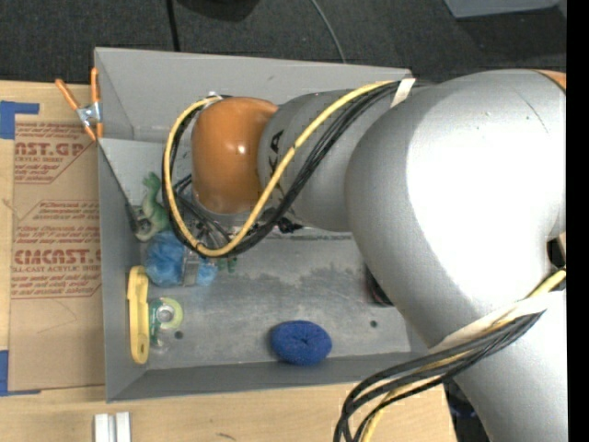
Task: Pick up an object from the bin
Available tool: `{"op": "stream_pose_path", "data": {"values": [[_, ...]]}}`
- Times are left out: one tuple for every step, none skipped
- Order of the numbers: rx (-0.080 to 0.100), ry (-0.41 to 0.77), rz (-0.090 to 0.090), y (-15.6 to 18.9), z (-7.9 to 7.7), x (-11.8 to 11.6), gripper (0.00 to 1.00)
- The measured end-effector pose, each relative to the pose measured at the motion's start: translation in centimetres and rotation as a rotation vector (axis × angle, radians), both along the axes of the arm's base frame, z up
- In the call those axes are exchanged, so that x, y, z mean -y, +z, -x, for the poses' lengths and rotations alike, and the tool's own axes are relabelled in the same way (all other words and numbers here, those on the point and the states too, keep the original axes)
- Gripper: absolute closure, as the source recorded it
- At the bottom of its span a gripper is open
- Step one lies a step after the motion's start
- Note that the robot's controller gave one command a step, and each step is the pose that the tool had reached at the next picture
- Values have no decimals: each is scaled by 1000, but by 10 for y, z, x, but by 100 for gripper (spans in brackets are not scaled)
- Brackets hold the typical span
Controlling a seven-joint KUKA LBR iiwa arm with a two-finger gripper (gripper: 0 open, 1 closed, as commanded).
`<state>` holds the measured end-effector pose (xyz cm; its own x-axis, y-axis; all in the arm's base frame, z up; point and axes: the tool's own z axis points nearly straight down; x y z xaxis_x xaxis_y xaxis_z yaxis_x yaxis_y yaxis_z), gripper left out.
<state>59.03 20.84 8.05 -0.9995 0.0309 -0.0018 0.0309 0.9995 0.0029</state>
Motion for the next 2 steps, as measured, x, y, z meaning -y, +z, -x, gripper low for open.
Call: {"op": "stream_pose_path", "data": {"values": [[0,-20,-1,-3,-1,1,100],[3,-105,-5,-8,-2,9,100]]}}
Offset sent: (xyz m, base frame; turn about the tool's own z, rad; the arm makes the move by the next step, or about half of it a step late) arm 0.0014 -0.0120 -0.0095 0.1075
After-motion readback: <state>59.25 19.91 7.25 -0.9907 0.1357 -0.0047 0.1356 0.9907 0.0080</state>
